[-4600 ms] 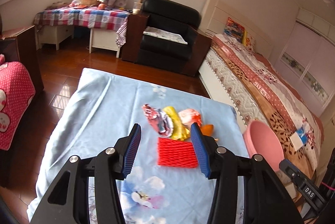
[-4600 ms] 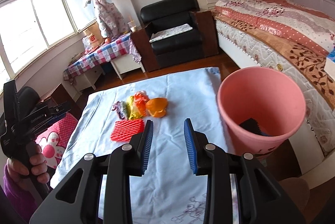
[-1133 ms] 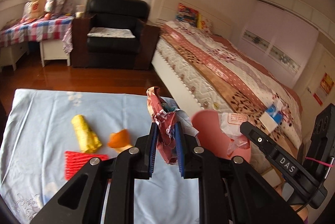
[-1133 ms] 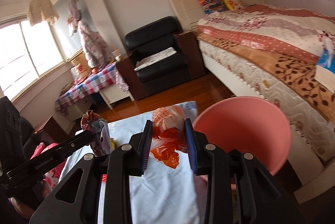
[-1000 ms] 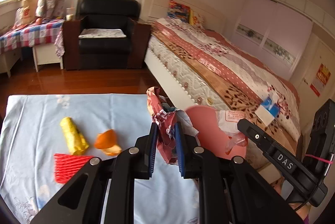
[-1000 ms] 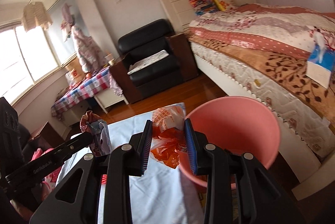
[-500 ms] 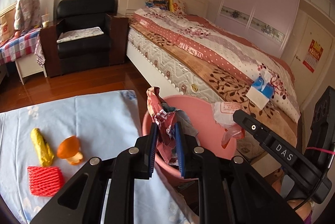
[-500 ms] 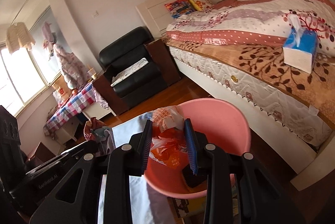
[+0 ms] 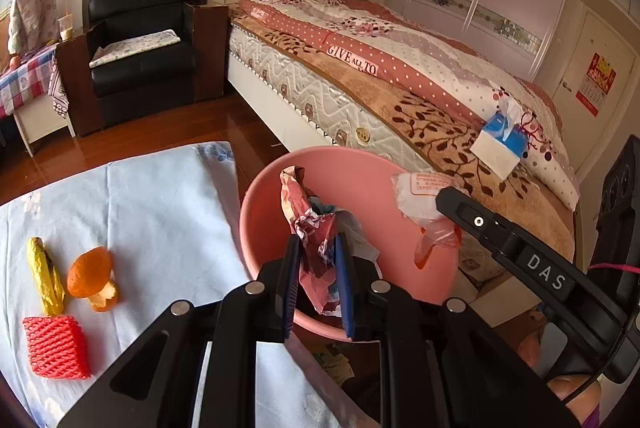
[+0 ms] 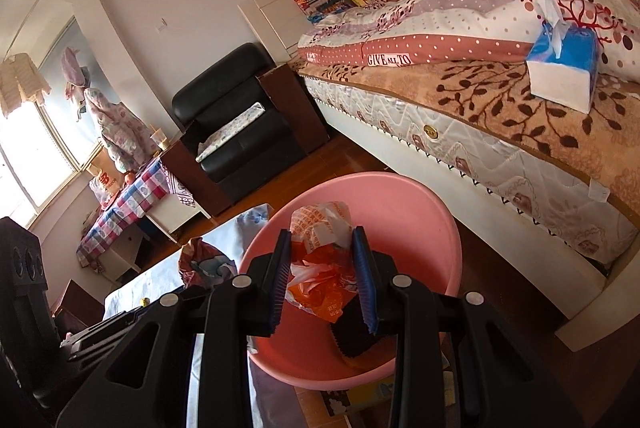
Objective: Collect trash
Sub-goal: 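Carry both items over the pink bucket and open both tools, then move both open tools back to the yellow wrapper and orange peel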
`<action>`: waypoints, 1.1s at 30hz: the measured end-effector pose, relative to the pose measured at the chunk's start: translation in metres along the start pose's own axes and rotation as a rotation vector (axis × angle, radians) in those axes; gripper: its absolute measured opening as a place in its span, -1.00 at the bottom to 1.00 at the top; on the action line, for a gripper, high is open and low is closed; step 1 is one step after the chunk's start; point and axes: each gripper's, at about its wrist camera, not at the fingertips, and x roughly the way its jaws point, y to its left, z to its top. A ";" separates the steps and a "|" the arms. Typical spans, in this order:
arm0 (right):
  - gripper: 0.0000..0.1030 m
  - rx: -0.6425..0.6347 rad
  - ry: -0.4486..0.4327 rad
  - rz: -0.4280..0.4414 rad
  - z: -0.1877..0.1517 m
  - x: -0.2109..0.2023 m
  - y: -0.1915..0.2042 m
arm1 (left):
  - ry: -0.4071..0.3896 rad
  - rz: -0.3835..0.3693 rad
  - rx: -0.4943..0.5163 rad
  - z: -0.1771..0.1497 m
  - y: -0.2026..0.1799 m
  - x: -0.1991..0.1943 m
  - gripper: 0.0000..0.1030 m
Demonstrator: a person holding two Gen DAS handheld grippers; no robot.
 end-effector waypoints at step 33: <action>-0.07 0.017 0.022 -0.025 -0.003 0.001 -0.001 | -0.068 -0.004 -0.105 0.001 0.034 -0.036 -0.07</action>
